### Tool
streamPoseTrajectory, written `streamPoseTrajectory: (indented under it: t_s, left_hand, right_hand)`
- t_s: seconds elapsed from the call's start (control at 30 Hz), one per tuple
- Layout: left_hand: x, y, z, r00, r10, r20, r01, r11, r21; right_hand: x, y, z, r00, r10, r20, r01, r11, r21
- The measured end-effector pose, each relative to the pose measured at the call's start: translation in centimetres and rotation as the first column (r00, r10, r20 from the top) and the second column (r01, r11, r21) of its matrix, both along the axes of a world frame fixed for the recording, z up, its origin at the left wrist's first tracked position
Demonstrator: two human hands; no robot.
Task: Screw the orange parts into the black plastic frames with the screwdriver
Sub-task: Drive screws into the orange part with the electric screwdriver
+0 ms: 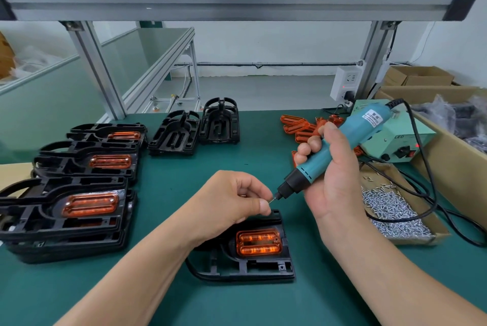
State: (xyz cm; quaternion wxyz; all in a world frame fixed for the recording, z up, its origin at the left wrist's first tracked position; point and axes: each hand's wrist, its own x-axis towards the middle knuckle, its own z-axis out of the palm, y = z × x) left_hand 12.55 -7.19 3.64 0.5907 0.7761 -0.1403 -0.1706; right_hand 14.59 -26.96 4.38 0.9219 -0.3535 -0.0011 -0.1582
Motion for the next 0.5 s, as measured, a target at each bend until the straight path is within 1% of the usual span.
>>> streamPoseTrajectory:
  t_s: [0.07, 0.17, 0.37, 0.5]
  left_hand:
    - [-0.2, -0.2, 0.0, 1.000, -0.021, 0.004, 0.021, 1.000, 0.006]
    - [-0.3, -0.1, 0.1, 0.997, -0.056, -0.044, 0.054, 0.997, -0.051]
    - [-0.3, 0.2, 0.5, 0.983, -0.130, -0.128, 0.117, 0.988, -0.105]
    - [-0.3, 0.2, 0.4, 0.978, -0.156, -0.140, 0.141, 0.984, -0.111]
  right_hand:
    - [-0.1, -0.2, -0.2, 1.000, 0.012, 0.007, -0.012, 1.000, 0.026]
    - [-0.4, -0.6, -0.2, 0.998, 0.046, 0.052, -0.049, 0.997, 0.060]
    - [-0.9, -0.6, 0.1, 0.990, 0.100, 0.098, -0.106, 0.992, 0.063]
    - [-1.1, -0.6, 0.3, 0.988, 0.105, 0.110, -0.110, 0.993, 0.045]
